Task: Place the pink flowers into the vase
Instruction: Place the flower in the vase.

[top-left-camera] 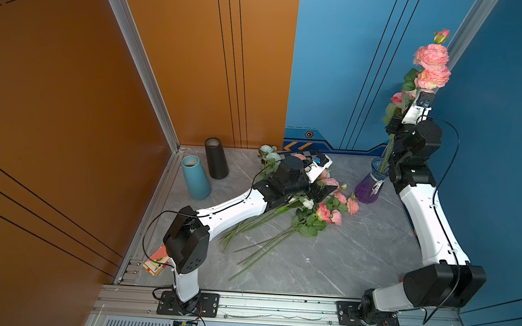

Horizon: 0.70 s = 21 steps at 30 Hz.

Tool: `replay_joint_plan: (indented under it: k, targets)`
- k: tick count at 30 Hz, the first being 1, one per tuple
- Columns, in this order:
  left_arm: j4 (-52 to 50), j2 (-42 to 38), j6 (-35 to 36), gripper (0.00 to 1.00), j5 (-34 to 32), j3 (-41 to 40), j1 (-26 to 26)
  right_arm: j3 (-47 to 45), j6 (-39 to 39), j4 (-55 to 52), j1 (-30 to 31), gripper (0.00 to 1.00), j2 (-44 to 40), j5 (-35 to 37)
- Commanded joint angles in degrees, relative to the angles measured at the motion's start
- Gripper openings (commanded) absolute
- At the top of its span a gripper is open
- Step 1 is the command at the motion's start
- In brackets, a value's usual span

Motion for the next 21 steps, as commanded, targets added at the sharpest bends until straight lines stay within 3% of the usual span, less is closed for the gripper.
replay_joint_plan:
  k: [1,11,21]
  targets:
    - [-0.7,1.69,1.56,0.99,1.94,1.89,-0.5,2.77,-1.81,5.3,-1.74,0.0,2.24,0.75]
    - [-0.93,4.08,1.25,0.99,2.4,3.04,0.1,3.42,1.65,8.07,-4.09,0.0,7.7,-1.15]
    - [-0.92,4.81,0.79,0.99,3.45,2.85,0.29,-10.43,3.3,14.39,-4.19,0.0,6.74,0.84]
